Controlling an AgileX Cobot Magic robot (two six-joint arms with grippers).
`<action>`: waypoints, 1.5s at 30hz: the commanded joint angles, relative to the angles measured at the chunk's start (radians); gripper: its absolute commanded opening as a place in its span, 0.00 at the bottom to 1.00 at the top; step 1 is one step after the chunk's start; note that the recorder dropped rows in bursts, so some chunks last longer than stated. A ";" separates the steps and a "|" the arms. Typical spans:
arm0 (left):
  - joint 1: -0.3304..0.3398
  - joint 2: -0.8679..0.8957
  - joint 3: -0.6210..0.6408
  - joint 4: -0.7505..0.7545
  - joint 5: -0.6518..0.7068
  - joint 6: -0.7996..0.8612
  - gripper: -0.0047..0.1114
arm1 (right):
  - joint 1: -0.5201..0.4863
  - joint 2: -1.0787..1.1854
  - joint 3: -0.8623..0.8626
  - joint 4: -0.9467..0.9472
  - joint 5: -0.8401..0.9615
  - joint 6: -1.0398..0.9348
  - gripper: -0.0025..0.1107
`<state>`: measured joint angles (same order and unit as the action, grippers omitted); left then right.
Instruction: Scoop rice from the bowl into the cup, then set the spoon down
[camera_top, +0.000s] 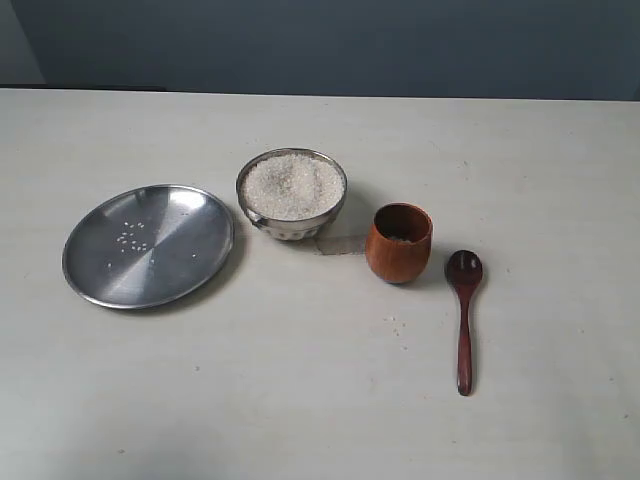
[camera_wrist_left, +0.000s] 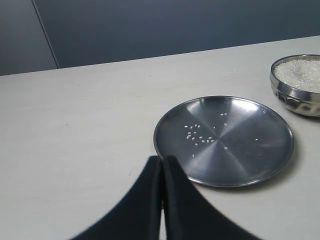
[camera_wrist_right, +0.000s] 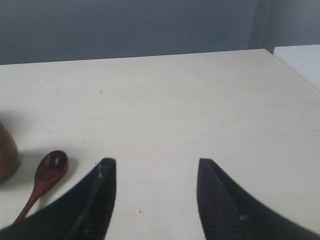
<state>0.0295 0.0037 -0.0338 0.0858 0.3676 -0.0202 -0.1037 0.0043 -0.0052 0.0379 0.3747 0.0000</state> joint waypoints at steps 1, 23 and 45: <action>0.001 -0.004 0.003 0.005 -0.002 -0.001 0.04 | 0.004 -0.004 0.005 0.001 -0.009 0.000 0.45; 0.001 -0.004 0.003 0.005 -0.002 -0.001 0.04 | 0.004 -0.004 0.005 0.001 -0.011 0.000 0.45; 0.001 -0.004 0.003 0.005 -0.002 -0.001 0.04 | 0.004 -0.004 0.005 -0.080 -0.423 0.000 0.45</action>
<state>0.0295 0.0037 -0.0338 0.0858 0.3676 -0.0202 -0.1037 0.0043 -0.0013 -0.0321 0.0810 0.0000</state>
